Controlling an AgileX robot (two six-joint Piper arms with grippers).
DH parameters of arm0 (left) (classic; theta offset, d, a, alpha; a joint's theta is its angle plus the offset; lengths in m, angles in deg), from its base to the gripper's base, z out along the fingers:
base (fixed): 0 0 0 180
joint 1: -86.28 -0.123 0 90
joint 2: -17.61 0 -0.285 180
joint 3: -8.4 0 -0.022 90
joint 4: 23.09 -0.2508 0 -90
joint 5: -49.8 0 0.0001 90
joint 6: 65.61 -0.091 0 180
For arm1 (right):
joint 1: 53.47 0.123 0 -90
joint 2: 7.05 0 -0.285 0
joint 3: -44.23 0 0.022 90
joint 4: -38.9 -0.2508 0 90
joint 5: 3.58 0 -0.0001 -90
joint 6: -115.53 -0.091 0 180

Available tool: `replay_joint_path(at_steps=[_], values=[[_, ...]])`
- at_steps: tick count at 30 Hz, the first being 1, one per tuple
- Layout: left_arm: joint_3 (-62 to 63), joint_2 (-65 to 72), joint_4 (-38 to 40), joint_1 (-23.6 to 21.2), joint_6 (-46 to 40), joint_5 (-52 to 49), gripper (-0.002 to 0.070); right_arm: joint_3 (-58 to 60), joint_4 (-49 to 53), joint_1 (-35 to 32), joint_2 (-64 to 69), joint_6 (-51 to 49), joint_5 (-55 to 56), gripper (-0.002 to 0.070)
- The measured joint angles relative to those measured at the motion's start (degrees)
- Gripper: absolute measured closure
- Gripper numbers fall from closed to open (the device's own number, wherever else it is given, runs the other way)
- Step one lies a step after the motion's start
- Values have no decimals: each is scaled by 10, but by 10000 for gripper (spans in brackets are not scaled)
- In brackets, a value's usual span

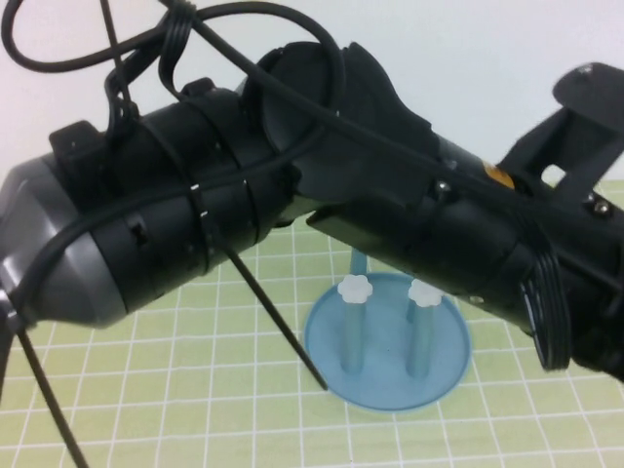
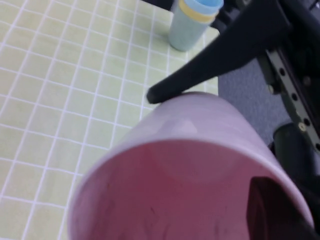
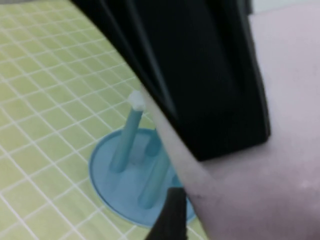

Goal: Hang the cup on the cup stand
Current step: Adjust the cup with two arms

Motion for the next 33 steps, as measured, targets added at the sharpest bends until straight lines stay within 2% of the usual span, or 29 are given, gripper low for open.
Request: replay_joint_path(at_steps=[3,8,12,14,17,19,21,23,29,33], values=[[0,0,32,-19,11,15,667,0,-1,0,0,-48,3,-15],[0,0,149,-85,14,28,667,0,1,0,0,-221,15,-15],[0,0,248,-129,-21,28,667,11,2,0,-1,-372,15,27],[0,0,292,-140,-50,32,667,32,-26,0,-1,-407,21,45],[-1,0,353,-143,-91,47,667,79,-112,0,-1,-399,50,55],[-1,0,389,-141,-106,49,667,119,-208,0,-1,-361,72,58],[-1,1,412,-141,-122,52,667,159,-311,0,-1,-307,82,59],[-1,2,417,-141,-123,56,667,183,-368,0,-1,-287,91,60],[-1,3,417,-136,-123,59,667,192,-407,0,-2,-334,79,62],[-1,5,429,-136,-124,54,667,162,-408,0,-3,-267,43,62]])
